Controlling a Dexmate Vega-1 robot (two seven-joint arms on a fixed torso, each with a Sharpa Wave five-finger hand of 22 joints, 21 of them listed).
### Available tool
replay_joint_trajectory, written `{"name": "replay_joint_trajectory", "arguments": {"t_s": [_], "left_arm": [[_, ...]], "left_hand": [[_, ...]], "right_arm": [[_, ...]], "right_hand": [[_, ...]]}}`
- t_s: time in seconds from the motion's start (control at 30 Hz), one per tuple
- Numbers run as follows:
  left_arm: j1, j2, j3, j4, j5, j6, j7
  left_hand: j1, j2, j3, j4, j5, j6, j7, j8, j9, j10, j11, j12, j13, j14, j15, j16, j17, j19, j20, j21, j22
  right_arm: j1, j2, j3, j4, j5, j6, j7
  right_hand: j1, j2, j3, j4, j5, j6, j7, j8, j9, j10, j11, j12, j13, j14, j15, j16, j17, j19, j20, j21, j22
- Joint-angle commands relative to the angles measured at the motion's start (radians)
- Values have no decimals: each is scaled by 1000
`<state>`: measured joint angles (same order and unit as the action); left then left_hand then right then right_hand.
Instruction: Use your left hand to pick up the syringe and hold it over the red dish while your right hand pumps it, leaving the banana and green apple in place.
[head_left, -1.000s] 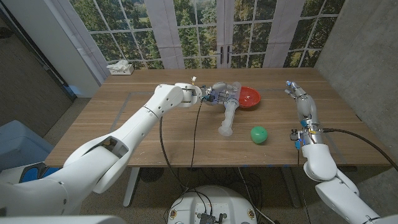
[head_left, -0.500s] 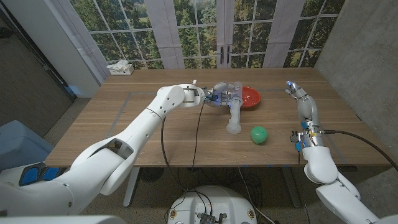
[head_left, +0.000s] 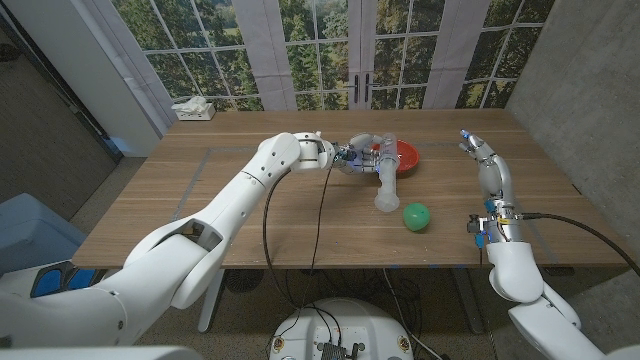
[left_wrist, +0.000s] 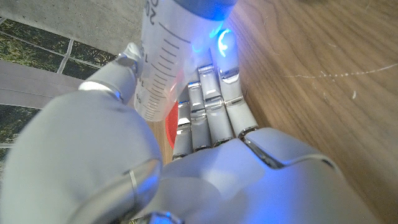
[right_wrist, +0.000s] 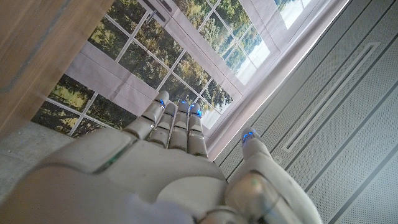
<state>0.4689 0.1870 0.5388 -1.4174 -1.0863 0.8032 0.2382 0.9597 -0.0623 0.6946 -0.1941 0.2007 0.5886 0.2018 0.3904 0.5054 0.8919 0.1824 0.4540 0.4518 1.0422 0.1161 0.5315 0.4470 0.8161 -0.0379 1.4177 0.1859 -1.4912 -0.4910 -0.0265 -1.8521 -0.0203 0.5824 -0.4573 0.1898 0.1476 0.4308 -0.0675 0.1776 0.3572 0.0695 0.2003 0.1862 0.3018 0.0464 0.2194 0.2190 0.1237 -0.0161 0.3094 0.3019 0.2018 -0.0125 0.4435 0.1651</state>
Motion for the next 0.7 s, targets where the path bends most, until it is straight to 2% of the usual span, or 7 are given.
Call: {"name": "replay_joint_trajectory", "arguments": {"t_s": [0.03,0.33,0.57,0.7], "left_arm": [[5,-53,-8,7,-52,2,71],[63,-87,-36,-40,-113,-17,196],[83,-88,-35,-61,-149,-18,247],[88,-89,-38,-62,-184,-4,267]], "left_hand": [[165,165,17,8,7,304,-36,3,5,333,-312,-12,-10,309,-347,-10,-10,62,-177,9,-1],[155,167,18,15,7,301,-39,-4,-1,343,-316,-32,-35,309,-344,-24,-33,63,-175,11,-3],[143,171,20,20,7,297,-43,-6,1,349,-325,-51,-56,313,-344,-34,-53,62,-174,9,-5],[137,174,22,21,8,292,-46,-6,3,358,-325,-58,-66,316,-343,-39,-63,62,-174,8,-7]], "right_arm": [[-53,47,40,-34,-150,39,-67],[-80,85,71,-64,-254,47,-113],[-83,93,80,-77,-309,38,-122],[-88,115,86,-92,-384,27,-166]], "right_hand": [[4,11,3,-4,0,10,-3,2,3,5,-4,-1,0,5,-2,-2,1,8,-1,-5,2],[5,11,3,-5,0,17,-10,4,3,2,-10,-2,-1,5,-7,-3,0,12,7,-11,2],[6,12,4,-6,0,20,-14,4,3,-2,-15,-4,-1,1,-9,-5,0,14,10,-17,2],[7,12,5,-7,0,22,-17,4,3,-5,-19,-5,-1,-3,-15,-7,-1,13,10,-21,2]]}}
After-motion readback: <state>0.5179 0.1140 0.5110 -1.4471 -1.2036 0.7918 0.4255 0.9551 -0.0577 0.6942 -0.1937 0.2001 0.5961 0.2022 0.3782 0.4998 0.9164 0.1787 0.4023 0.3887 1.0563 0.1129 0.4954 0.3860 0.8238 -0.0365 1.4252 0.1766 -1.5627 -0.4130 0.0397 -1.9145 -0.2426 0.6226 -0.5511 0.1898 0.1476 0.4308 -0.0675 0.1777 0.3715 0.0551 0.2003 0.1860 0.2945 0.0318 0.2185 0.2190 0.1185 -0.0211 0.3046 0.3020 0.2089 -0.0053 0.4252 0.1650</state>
